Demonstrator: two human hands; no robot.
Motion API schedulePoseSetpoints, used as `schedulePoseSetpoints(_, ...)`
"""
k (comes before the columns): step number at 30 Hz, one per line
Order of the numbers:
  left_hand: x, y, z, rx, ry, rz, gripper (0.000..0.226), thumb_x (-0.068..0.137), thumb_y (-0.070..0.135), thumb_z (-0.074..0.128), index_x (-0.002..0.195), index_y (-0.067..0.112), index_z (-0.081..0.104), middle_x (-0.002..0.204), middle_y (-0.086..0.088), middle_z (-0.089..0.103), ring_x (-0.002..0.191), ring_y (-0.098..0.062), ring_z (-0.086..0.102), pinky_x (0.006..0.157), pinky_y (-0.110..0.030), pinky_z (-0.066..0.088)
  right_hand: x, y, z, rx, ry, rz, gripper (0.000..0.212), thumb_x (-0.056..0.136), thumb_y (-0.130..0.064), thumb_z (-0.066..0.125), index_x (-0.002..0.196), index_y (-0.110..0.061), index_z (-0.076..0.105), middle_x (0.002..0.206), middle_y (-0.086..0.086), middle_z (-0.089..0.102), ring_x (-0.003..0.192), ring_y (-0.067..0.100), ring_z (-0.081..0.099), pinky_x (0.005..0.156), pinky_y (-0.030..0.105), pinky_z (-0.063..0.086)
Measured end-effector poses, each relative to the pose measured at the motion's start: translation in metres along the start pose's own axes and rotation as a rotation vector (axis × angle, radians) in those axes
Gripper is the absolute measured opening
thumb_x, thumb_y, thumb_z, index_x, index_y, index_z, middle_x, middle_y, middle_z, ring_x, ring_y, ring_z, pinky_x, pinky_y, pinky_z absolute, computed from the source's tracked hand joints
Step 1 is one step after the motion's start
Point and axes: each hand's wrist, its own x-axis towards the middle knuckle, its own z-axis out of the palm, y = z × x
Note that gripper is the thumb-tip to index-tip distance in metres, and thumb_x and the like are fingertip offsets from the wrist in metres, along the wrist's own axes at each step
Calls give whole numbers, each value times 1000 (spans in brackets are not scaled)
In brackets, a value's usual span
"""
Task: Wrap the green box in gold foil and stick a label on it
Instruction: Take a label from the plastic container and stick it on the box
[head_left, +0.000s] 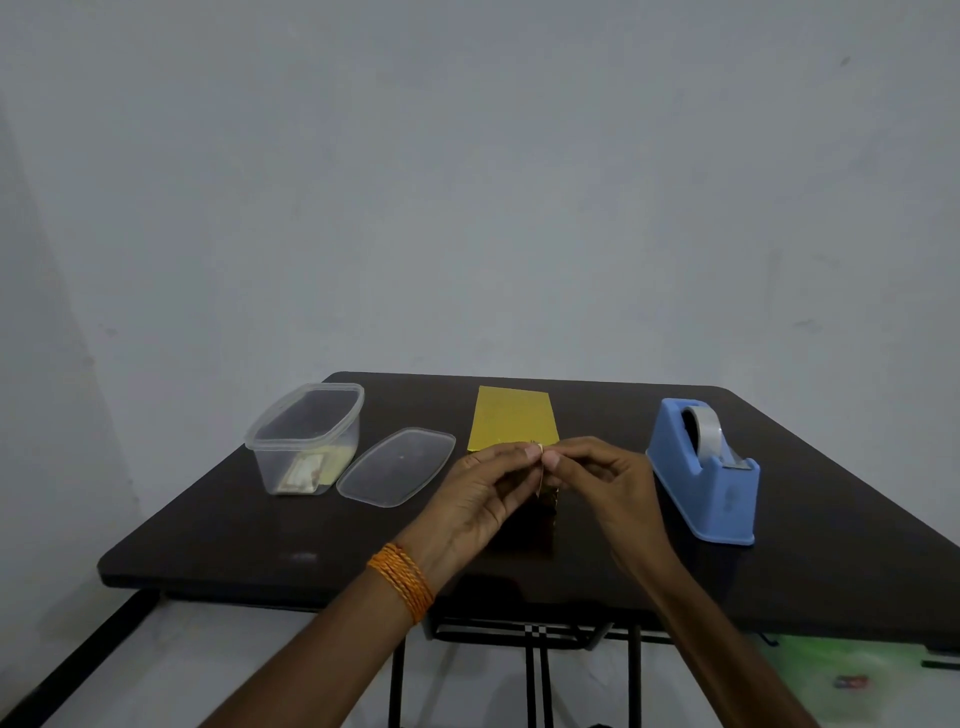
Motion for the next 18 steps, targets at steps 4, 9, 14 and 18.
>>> schedulePoseSetpoints(4, -1, -1, 1, 67, -5, 41, 8, 83, -4, 68, 81, 0, 75, 92, -13, 73, 89, -20, 71, 70, -21, 59, 0, 0, 1, 17, 29, 15, 14, 87, -8, 69, 97, 1, 76, 92, 15, 75, 89, 31, 72, 77, 30, 60)
schedulePoseSetpoints(9, -3, -2, 2, 134, -10, 90, 11, 85, -4, 68, 80, 2, 76, 96, -14, 73, 91, -20, 71, 70, -21, 58, -1, -3, 2, 19, 58, 33, 16, 85, -13, 70, 93, -1, 76, 89, 14, 75, 85, 31, 72, 75, 29, 60)
schedulePoseSetpoints(14, -5, -4, 2, 173, -8, 117, 9, 85, -3, 69, 83, 2, 76, 96, -14, 73, 89, -19, 72, 71, -21, 58, -1, -1, 3, -9, 69, 53, 10, 90, -1, 66, 92, 1, 76, 87, 15, 75, 84, 32, 72, 75, 31, 61)
schedulePoseSetpoints(18, -6, -4, 3, 175, -13, 117, 9, 85, -3, 69, 83, 3, 76, 96, -14, 73, 90, -19, 72, 71, -22, 58, -1, -3, 3, -10, 77, 60, 11, 91, 2, 64, 91, 2, 75, 86, 16, 74, 83, 31, 72, 73, 28, 60)
